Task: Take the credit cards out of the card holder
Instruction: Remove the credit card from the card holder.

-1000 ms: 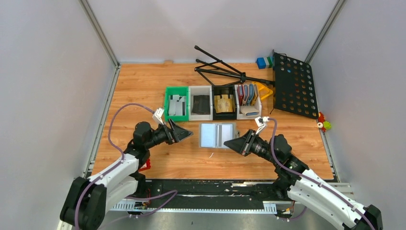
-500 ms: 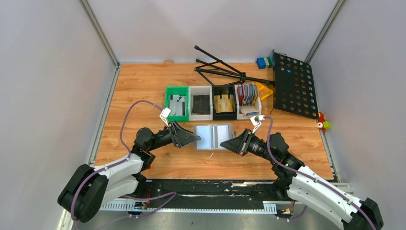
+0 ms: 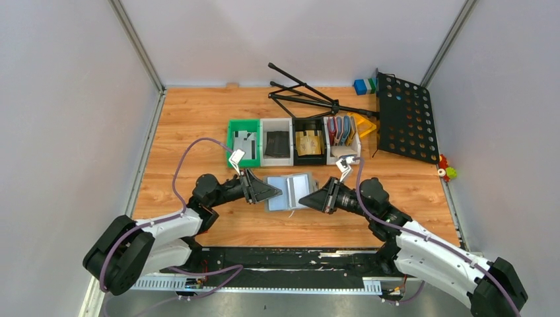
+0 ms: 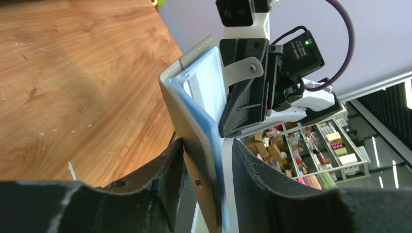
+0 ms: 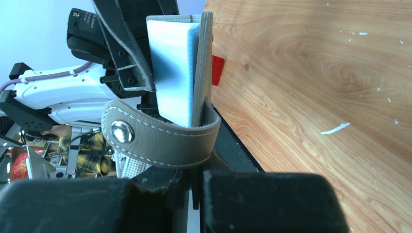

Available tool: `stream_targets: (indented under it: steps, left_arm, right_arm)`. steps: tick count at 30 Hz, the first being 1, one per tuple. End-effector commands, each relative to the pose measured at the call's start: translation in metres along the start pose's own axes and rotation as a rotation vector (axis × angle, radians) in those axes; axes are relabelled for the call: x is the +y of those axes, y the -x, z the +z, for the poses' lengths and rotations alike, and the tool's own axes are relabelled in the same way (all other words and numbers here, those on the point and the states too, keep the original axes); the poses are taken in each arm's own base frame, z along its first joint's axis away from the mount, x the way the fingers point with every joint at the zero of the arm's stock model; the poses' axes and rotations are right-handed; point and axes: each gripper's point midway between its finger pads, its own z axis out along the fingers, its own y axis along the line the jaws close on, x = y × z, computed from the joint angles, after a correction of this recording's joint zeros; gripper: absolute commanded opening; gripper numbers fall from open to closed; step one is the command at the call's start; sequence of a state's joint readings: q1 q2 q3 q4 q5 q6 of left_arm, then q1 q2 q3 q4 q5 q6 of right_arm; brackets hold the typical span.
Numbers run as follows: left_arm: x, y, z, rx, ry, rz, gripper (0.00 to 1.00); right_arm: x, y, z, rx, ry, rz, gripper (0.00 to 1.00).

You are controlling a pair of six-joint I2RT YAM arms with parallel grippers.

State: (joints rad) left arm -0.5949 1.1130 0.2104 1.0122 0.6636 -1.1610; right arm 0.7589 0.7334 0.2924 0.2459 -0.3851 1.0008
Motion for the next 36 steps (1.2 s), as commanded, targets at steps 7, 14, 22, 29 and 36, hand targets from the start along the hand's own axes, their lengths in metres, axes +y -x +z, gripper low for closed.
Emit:
stream_targets:
  steps: [7, 14, 22, 29, 36]
  left_arm:
    - [0.005, 0.009, 0.008, -0.018, 0.025, 0.065, 0.25]
    - [0.005, 0.010, 0.010, -0.013, 0.025, 0.065, 0.22]
    - [0.000, 0.008, 0.010, -0.003, -0.007, 0.048, 0.21]
    - [-0.010, 0.008, 0.008, -0.010, -0.057, 0.030, 0.20]
    - [-0.014, 0.007, 0.007, -0.005, -0.066, 0.034, 0.20]
  right_arm:
    - [0.030, 0.010, -0.004, 0.020, 0.058, -0.157, 0.44]
    - [0.012, 0.019, -0.021, -0.023, -0.099, -0.237, 0.45]
    - [0.011, 0.023, -0.032, -0.085, -0.101, -0.253, 0.23]
    - [0.012, 0.019, -0.028, -0.047, -0.089, -0.252, 0.16]
    - [0.013, 0.017, -0.023, -0.028, -0.083, -0.249, 0.07]
